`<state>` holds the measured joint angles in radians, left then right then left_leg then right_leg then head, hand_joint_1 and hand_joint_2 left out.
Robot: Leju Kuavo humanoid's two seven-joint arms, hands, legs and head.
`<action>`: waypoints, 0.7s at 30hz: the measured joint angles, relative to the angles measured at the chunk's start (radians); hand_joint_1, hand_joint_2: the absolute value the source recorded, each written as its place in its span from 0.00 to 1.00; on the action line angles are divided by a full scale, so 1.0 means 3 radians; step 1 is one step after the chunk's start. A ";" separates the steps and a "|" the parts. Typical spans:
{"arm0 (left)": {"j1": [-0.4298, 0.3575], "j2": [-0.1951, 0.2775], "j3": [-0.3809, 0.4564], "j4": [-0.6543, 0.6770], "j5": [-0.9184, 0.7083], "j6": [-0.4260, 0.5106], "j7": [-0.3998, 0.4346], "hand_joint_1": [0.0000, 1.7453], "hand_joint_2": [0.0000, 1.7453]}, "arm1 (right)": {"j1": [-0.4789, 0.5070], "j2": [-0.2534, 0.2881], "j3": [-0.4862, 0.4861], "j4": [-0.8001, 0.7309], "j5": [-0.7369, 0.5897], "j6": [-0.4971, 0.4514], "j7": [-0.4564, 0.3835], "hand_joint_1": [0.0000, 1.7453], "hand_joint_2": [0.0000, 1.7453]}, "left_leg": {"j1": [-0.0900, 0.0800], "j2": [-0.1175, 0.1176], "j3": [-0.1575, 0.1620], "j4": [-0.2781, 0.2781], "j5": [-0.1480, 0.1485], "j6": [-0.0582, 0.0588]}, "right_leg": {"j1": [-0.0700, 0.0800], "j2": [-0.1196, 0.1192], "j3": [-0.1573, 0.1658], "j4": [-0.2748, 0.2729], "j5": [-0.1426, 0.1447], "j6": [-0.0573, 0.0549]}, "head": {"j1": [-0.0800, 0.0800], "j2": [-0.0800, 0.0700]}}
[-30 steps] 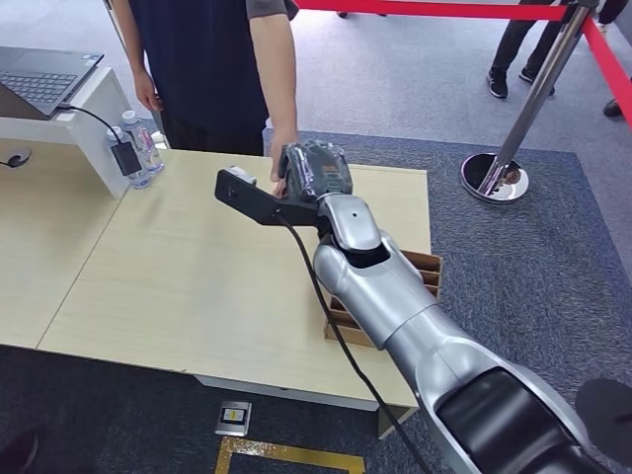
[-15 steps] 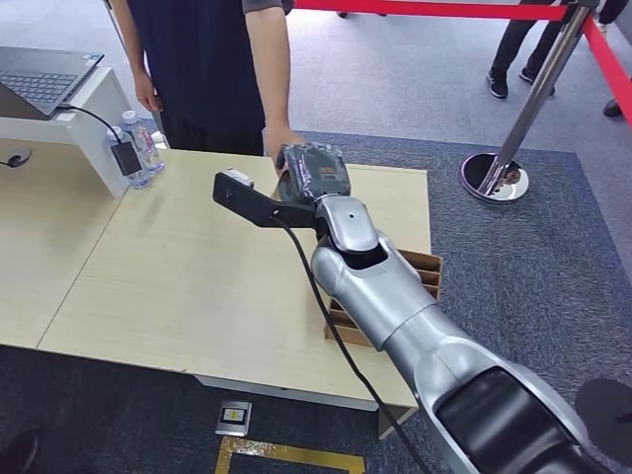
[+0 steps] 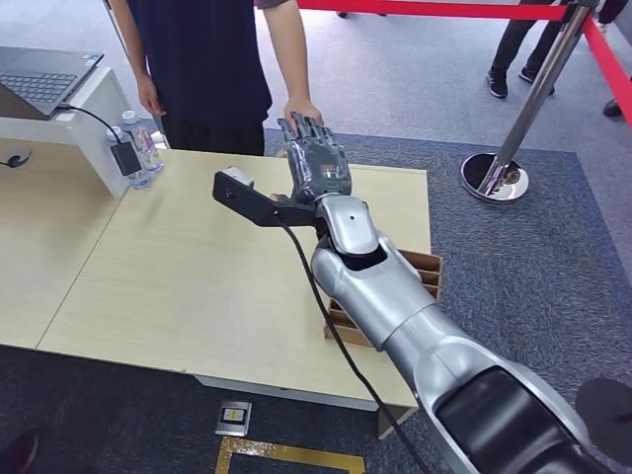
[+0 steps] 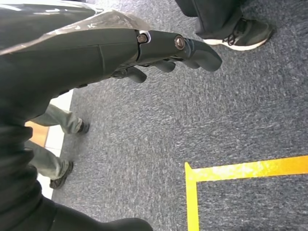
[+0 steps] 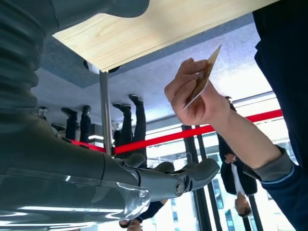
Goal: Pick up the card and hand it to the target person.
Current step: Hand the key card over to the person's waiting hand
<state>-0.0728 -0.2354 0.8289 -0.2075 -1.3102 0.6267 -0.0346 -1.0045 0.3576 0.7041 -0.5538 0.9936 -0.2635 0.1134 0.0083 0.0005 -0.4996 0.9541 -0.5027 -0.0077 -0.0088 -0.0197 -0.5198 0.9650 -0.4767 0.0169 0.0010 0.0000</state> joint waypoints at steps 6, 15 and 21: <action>0.0002 0.0000 0.0000 0.0000 0.0037 -0.0003 0.0001 0.00 1.00 | 0.0003 -0.0130 -0.0052 -0.0095 0.0211 -0.0103 -0.0001 0.00 1.00 | 0.0000 0.0000 -0.0001 0.0001 0.0000 0.0000 | 0.0000 0.0000 -0.0001 0.0000 0.0000 0.0000 | 0.0000 0.0000; 0.0018 -0.0002 0.0033 0.0000 0.0151 0.0026 0.0015 0.00 1.00 | 0.0391 -0.0740 -0.0566 -0.0939 0.0810 -0.0277 0.0018 0.00 1.00 | -0.0001 -0.0009 -0.0003 0.0005 -0.0001 0.0001 | -0.0001 0.0000 0.0000 -0.0004 0.0001 0.0000 | 0.0000 0.0000; 0.0033 -0.0014 0.0098 0.0000 0.0208 0.0061 0.0005 0.00 1.00 | 0.1121 -0.1253 -0.1325 -0.1975 0.0966 -0.0690 -0.0004 0.00 1.00 | 0.0000 -0.0018 -0.0003 0.0006 -0.0005 0.0005 | -0.0001 -0.0001 0.0003 -0.0013 -0.0001 0.0003 | -0.0001 0.0000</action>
<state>-0.0627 -0.2395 0.8583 -0.2075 -1.2478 0.6451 -0.0332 -0.6681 -0.0182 0.3067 -1.1463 1.2835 -0.4706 0.1122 0.0083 -0.0047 -0.5005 0.9559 -0.5043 -0.0062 -0.0090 -0.0200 -0.5188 0.9610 -0.4771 0.0179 0.0007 0.0000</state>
